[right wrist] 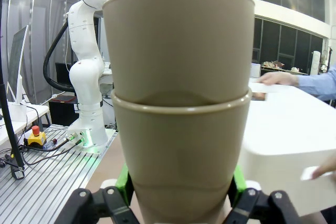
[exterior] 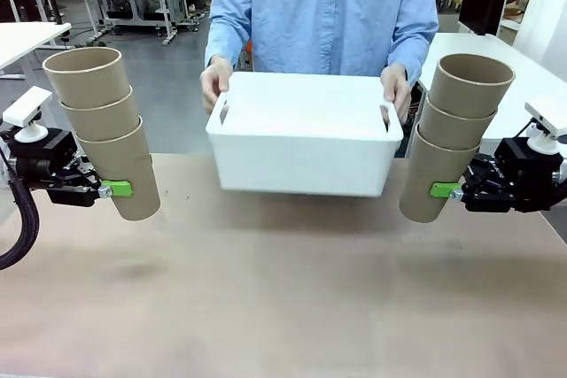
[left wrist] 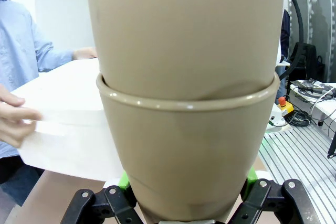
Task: Stack the cups and store them in the basket.
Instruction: Place the stack of Reusable plastic cups into the Pantry Basket.
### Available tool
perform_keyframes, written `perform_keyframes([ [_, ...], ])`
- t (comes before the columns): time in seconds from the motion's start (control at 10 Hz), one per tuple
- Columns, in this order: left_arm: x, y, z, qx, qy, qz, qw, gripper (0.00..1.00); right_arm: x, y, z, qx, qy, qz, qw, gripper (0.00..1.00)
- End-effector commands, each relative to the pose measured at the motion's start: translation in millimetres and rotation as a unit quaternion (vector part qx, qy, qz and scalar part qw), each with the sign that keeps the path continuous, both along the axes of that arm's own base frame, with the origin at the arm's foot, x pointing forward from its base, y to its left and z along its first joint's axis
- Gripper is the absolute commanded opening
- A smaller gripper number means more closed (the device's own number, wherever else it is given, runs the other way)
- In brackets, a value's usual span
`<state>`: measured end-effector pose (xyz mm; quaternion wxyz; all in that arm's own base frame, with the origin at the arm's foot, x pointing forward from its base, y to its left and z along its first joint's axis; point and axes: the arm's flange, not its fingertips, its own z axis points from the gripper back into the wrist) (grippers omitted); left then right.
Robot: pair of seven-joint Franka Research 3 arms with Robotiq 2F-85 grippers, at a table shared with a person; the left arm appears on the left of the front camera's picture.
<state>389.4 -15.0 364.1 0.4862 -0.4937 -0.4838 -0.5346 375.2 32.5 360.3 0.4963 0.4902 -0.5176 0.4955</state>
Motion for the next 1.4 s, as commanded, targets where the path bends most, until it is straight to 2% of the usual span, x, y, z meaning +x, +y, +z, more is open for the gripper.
perform_keyframes([
  [0.0,-0.8,-0.3,2.7,-0.003,-0.002,-0.002,1.0,0.85,0.2,-0.1,3.9,0.001,-0.006,-0.002,1.0,0.85],
  [1.3,-0.8,-0.3,2.7,-0.003,-0.002,-0.002,1.0,0.85,0.2,-0.1,3.9,0.001,-0.006,-0.002,1.0,0.85],
])
